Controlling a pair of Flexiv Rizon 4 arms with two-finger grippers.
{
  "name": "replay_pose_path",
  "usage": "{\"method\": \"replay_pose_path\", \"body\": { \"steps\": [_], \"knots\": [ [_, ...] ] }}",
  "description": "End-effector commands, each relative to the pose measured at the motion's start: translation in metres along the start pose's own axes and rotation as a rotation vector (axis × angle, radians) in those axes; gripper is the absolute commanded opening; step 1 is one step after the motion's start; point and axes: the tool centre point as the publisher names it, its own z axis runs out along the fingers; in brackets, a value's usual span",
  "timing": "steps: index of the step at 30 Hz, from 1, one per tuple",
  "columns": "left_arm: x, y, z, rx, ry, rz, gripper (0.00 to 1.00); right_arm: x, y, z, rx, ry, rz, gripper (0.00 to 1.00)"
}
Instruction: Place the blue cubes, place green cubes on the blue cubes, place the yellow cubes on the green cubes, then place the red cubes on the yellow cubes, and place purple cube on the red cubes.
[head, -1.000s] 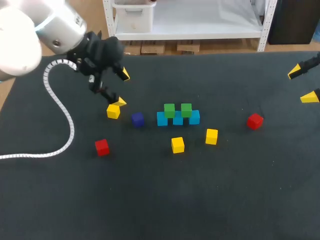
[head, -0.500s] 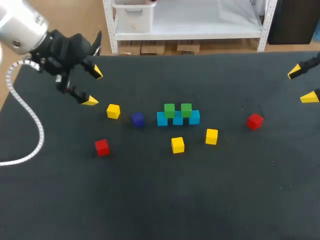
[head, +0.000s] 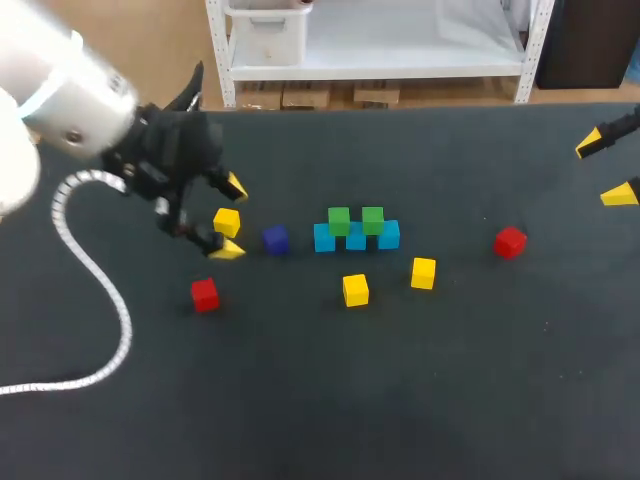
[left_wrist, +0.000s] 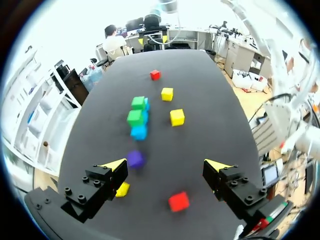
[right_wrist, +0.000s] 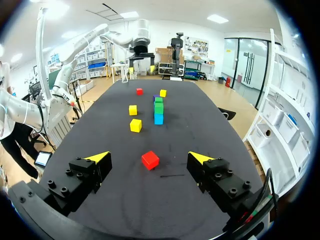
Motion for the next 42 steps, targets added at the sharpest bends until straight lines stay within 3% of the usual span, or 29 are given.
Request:
{"method": "replay_pose_path", "body": {
  "steps": [1, 8, 14, 26, 32, 42],
  "knots": [
    [-0.024, -0.017, 0.030, -0.065, 0.022, -0.015, 1.00, 0.000, 0.000, 0.000, 0.000, -0.001, -0.001, 1.00],
    [-0.056, -0.040, 0.073, -0.135, 0.025, -0.121, 1.00, 0.000, 0.000, 0.000, 0.000, -0.001, -0.001, 1.00],
    [-0.068, -0.040, 0.109, -0.125, -0.009, -0.118, 1.00, 0.000, 0.000, 0.000, 0.000, -0.001, -0.001, 1.00],
    [-0.052, -0.020, 0.139, -0.069, -0.037, -0.058, 1.00, 0.000, 0.000, 0.000, 0.000, -0.001, -0.001, 1.00],
    [-0.046, -0.023, 0.147, -0.036, -0.037, -0.057, 1.00, 0.000, 0.000, 0.000, 0.000, -0.001, -0.001, 1.00],
    [-0.053, -0.027, 0.153, -0.051, -0.054, -0.059, 1.00, 0.000, 0.000, 0.000, 0.000, -0.001, -0.001, 1.00]
  ]
}}
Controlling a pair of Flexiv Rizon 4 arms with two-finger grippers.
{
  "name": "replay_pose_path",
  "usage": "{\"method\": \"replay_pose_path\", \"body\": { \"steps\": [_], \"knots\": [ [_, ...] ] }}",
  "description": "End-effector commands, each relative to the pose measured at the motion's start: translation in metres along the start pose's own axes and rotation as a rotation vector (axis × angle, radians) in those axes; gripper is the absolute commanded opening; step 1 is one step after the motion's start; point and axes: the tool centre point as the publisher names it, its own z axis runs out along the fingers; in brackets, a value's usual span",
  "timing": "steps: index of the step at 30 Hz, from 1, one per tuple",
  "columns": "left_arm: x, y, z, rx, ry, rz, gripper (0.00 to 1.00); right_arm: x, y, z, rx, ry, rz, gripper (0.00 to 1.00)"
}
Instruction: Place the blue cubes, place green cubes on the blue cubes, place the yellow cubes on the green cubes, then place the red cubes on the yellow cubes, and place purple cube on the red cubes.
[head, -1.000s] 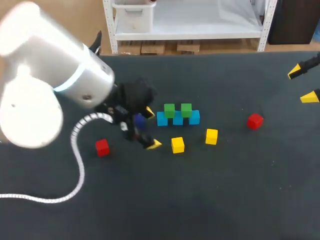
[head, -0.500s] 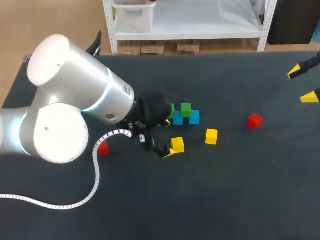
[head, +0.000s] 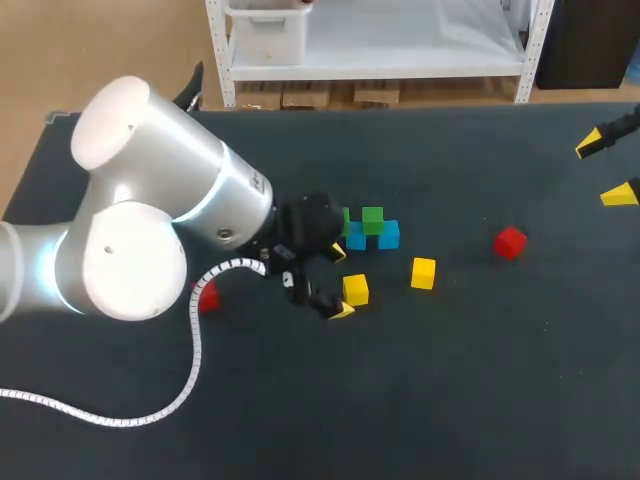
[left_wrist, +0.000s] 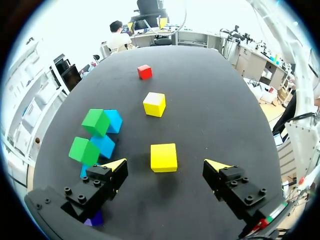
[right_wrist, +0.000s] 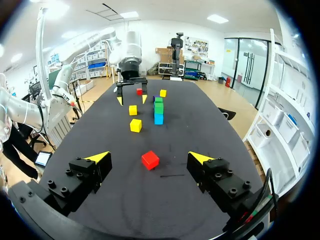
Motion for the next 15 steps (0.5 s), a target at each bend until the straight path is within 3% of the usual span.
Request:
{"method": "replay_pose_path", "body": {
  "steps": [1, 14, 15],
  "knots": [
    [-0.002, -0.003, 0.006, -0.008, -0.009, 0.001, 1.00, 0.000, 0.000, 0.000, 0.000, 0.000, -0.001, 1.00],
    [-0.004, -0.004, 0.018, -0.007, -0.017, -0.001, 1.00, 0.000, 0.000, 0.000, 0.000, 0.000, -0.001, 1.00],
    [-0.004, -0.004, 0.019, -0.008, -0.019, -0.004, 0.96, 0.000, 0.000, 0.000, 0.000, 0.000, -0.001, 1.00]
  ]
}}
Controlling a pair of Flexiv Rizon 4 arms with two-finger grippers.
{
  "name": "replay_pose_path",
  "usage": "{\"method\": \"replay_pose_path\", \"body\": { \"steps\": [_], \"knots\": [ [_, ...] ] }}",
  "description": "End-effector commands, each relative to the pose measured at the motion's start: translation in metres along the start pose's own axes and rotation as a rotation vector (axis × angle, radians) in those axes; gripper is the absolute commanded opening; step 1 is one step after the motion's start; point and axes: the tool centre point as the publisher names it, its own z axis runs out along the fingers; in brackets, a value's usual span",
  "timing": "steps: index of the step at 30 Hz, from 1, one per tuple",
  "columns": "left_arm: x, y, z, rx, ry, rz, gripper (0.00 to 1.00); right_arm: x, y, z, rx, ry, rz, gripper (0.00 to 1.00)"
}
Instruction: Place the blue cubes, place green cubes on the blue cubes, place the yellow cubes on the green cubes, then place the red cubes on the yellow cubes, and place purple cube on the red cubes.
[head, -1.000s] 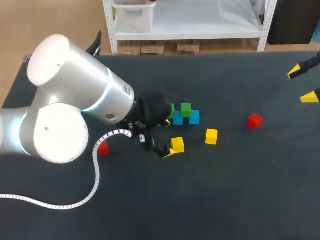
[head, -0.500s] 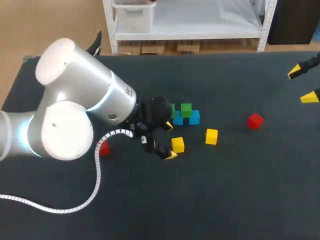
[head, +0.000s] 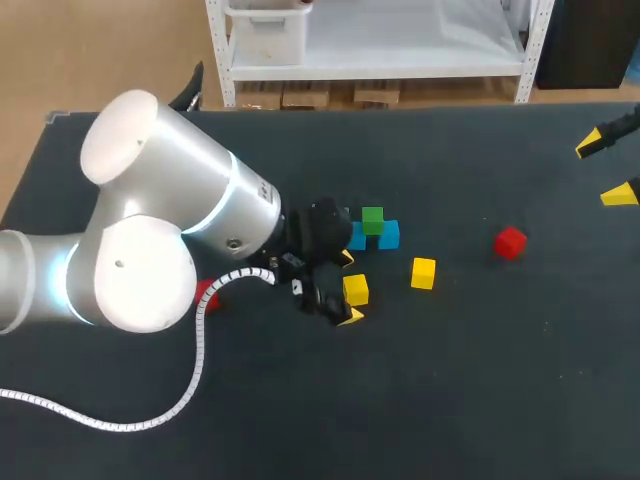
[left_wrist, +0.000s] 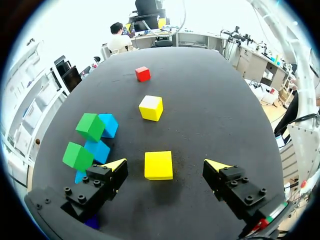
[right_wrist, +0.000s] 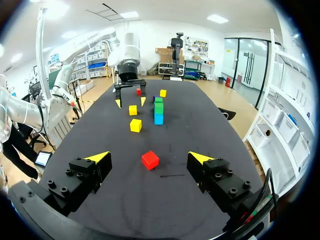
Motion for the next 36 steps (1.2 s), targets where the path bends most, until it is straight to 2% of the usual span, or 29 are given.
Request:
{"method": "replay_pose_path", "body": {
  "steps": [1, 2, 3, 4, 5, 7, 9, 11, 12, 17, 24, 29, 36],
  "knots": [
    [0.000, 0.003, 0.007, -0.003, -0.007, -0.005, 0.91, 0.000, 0.000, 0.000, 0.000, 0.000, -0.001, 1.00],
    [0.000, 0.004, 0.007, -0.003, -0.008, -0.006, 0.89, 0.000, 0.000, 0.000, 0.000, 0.000, -0.001, 1.00],
    [-0.001, 0.005, 0.008, -0.003, -0.008, -0.005, 0.81, 0.000, 0.000, 0.000, 0.000, 0.000, -0.001, 1.00],
    [-0.001, 0.006, 0.008, -0.004, -0.009, -0.003, 0.68, 0.000, 0.000, 0.000, 0.000, 0.000, -0.001, 1.00],
    [-0.001, 0.007, 0.008, -0.004, -0.009, -0.001, 0.65, 0.000, 0.000, 0.000, 0.000, 0.000, -0.001, 1.00],
    [0.000, 0.008, 0.008, -0.005, -0.008, 0.001, 0.46, 0.000, 0.000, 0.000, 0.000, 0.000, -0.001, 1.00],
    [0.000, 0.009, 0.008, -0.005, -0.007, 0.000, 0.38, 0.000, 0.000, 0.000, 0.000, 0.000, -0.001, 1.00],
    [0.001, 0.009, 0.009, -0.006, -0.006, -0.001, 0.16, 0.000, 0.000, 0.000, 0.000, 0.000, -0.001, 1.00],
    [0.001, 0.009, 0.009, -0.006, -0.006, -0.003, 0.00, 0.000, 0.000, 0.000, 0.000, 0.000, -0.001, 1.00],
    [-0.001, 0.012, -0.001, -0.012, 0.001, -0.006, 0.00, 0.000, 0.000, 0.000, 0.000, 0.000, -0.001, 1.00],
    [-0.007, 0.016, -0.038, -0.030, 0.022, 0.007, 0.00, 0.000, 0.000, 0.000, 0.000, 0.000, -0.001, 1.00],
    [-0.017, 0.018, -0.064, -0.027, 0.047, 0.073, 0.00, 0.000, 0.000, 0.000, 0.000, 0.000, -0.001, 1.00],
    [-0.033, 0.044, -0.083, -0.028, 0.030, 0.163, 0.00, 0.000, 0.000, 0.000, 0.000, 0.000, -0.001, 1.00]
  ]
}}
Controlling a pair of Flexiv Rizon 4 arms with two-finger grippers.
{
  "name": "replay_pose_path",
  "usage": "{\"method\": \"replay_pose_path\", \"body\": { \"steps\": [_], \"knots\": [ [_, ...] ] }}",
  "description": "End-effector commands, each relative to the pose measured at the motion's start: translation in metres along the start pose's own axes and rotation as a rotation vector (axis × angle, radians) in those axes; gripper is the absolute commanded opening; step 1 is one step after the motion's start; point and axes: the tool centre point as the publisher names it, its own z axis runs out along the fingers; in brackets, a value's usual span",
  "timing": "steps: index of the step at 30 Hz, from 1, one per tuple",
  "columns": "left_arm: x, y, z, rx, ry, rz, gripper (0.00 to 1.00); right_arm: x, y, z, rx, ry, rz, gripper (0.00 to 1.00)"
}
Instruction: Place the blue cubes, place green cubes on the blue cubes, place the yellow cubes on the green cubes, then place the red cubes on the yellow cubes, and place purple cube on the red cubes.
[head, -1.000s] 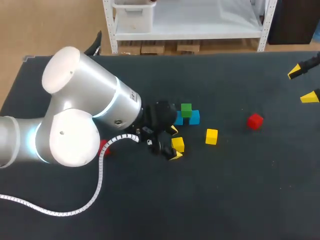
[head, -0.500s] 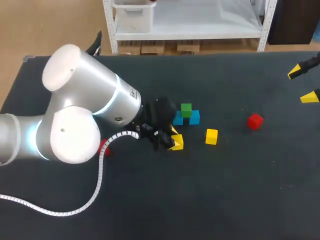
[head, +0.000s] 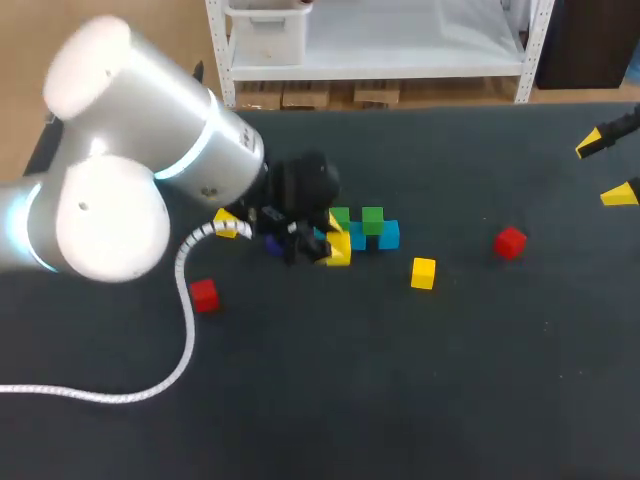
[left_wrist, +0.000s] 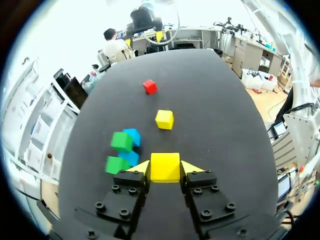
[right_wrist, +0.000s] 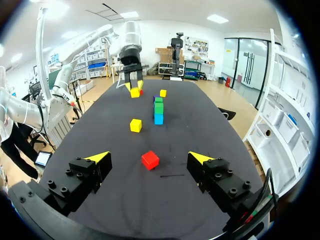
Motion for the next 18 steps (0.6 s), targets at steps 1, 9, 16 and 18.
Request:
{"method": "replay_pose_path", "body": {
  "steps": [1, 9, 16, 18],
  "knots": [
    [-0.004, 0.019, -0.012, 0.023, -0.018, 0.047, 0.00, 0.000, 0.000, 0.000, 0.000, 0.000, -0.001, 1.00],
    [-0.012, 0.049, -0.006, 0.058, -0.082, 0.121, 0.00, 0.000, 0.000, 0.000, 0.000, 0.000, -0.001, 1.00],
    [-0.012, 0.067, 0.007, 0.085, -0.119, 0.131, 0.00, 0.000, 0.000, 0.000, 0.000, 0.000, -0.001, 1.00],
    [-0.013, 0.070, 0.011, 0.090, -0.123, 0.135, 0.00, 0.000, 0.000, 0.000, 0.000, 0.000, -0.001, 1.00]
  ]
}}
